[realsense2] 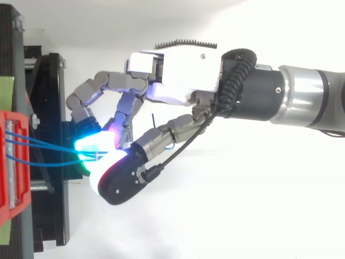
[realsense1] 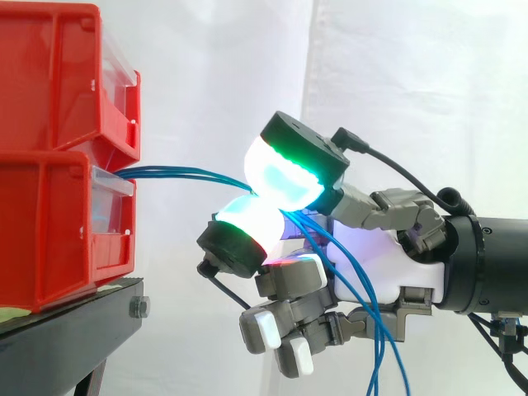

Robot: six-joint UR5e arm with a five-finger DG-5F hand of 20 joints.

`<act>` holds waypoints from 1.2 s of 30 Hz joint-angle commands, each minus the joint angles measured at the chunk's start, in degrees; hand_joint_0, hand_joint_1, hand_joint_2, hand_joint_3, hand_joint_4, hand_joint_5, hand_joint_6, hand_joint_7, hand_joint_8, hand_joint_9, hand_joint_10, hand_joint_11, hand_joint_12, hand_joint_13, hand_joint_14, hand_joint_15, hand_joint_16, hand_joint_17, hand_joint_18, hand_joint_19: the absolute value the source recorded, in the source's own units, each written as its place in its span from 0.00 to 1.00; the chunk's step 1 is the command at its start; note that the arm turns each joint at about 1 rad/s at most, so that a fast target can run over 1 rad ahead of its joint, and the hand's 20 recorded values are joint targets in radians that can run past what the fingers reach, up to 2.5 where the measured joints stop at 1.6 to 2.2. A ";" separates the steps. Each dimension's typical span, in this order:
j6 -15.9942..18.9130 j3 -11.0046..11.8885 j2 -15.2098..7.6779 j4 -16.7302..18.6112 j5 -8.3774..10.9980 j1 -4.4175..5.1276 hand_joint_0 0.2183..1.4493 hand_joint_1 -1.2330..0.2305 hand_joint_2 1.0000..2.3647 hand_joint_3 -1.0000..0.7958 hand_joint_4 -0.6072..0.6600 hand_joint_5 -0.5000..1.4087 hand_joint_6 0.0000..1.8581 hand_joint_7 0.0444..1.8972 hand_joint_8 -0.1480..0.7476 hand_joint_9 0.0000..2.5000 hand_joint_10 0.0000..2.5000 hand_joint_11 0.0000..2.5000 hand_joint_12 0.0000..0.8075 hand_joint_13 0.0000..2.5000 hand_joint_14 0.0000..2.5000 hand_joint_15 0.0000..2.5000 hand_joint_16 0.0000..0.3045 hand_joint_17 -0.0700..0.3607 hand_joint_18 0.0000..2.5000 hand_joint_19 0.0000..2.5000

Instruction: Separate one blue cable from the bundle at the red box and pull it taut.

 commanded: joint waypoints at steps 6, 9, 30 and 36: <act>0.08 0.00 0.00 0.00 -0.03 0.00 0.39 0.12 0.00 0.28 0.45 0.20 0.50 0.69 0.48 0.51 0.01 0.50 0.47 0.42 0.01 0.34 0.15 0.40 0.38 0.33; 0.08 0.00 0.00 0.00 -0.03 0.00 0.28 0.12 0.00 0.28 0.47 0.20 0.50 0.69 0.49 0.50 0.01 0.49 0.48 0.42 0.01 0.34 0.16 0.41 0.38 0.34; -0.01 0.09 0.00 0.00 -0.03 -0.09 0.32 0.35 0.01 0.40 0.51 0.20 0.48 0.68 0.51 0.52 0.01 0.48 0.49 0.43 0.01 0.34 0.16 0.42 0.39 0.37; -0.01 0.18 0.00 0.00 -0.03 -0.09 0.46 0.19 0.01 0.40 0.45 0.19 0.49 0.79 0.49 0.50 0.01 0.49 0.48 0.41 0.01 0.34 0.16 0.41 0.37 0.35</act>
